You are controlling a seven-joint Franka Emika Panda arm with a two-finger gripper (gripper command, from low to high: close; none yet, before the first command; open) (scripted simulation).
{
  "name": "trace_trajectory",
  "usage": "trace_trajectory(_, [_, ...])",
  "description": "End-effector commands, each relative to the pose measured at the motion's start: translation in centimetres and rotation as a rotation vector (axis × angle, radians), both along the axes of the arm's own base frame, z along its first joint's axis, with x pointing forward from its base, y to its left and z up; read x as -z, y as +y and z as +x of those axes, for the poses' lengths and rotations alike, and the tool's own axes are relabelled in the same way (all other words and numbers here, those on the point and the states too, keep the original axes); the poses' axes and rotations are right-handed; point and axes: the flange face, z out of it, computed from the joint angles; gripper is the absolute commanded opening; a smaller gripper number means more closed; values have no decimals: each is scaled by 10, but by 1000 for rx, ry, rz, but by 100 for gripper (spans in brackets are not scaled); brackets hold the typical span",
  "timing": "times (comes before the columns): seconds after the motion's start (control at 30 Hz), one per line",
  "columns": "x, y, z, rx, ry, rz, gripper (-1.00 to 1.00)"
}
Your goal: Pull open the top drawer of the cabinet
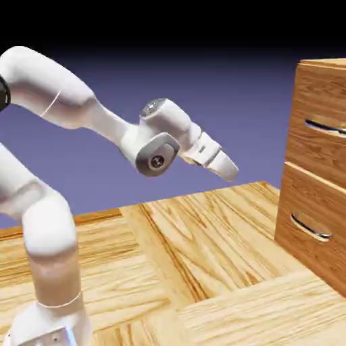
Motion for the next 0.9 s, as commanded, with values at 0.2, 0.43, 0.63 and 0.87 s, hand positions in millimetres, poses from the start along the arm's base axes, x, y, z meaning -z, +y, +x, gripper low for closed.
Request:
trace_trajectory(0.2, [-41,21,13,-366,-87,-346,0])
trace_trajectory(0.43, [-73,31,23,-680,-177,-723,0])
trace_trajectory(0.63, [-93,33,32,-908,-238,-1070,0])
trace_trajectory(0.87, [-106,28,47,-1131,-274,-1500,0])
